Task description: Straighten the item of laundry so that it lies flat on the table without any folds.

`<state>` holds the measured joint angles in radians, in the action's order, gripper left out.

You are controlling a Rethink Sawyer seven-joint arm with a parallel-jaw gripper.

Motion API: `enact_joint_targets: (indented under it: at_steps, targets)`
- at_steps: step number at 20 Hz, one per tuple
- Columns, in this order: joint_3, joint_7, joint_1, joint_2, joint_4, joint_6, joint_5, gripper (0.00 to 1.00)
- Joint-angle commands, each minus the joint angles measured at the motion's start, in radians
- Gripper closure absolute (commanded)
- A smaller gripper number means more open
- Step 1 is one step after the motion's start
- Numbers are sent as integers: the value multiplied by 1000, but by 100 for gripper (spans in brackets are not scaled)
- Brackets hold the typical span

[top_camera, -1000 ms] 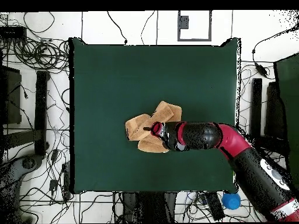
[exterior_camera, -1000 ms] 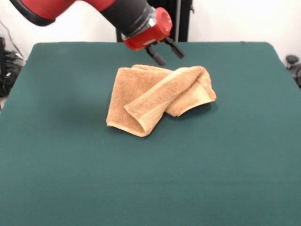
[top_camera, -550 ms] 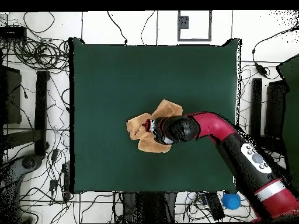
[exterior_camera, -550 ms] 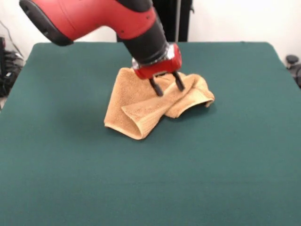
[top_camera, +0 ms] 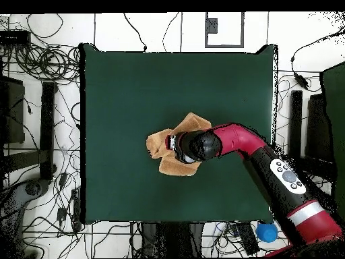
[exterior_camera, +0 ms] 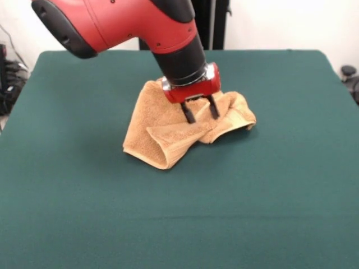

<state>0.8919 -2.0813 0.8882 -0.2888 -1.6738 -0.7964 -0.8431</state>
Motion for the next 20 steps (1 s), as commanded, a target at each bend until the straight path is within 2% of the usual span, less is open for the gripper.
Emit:
enact_joint_targets:
  at_steps: [1, 15, 17, 19, 20]
  targets:
    - [-99, 138, -66, 6, 147, 41, -85, 100]
    - [-132, 12, -99, -20, 118, 87, -44, 100]
    - [-121, -8, -108, -3, 126, 85, -4, 100]
    - [-97, -59, -106, 38, 127, 61, 108, 100]
    - [-91, -71, -111, 67, 143, -3, 188, 100]
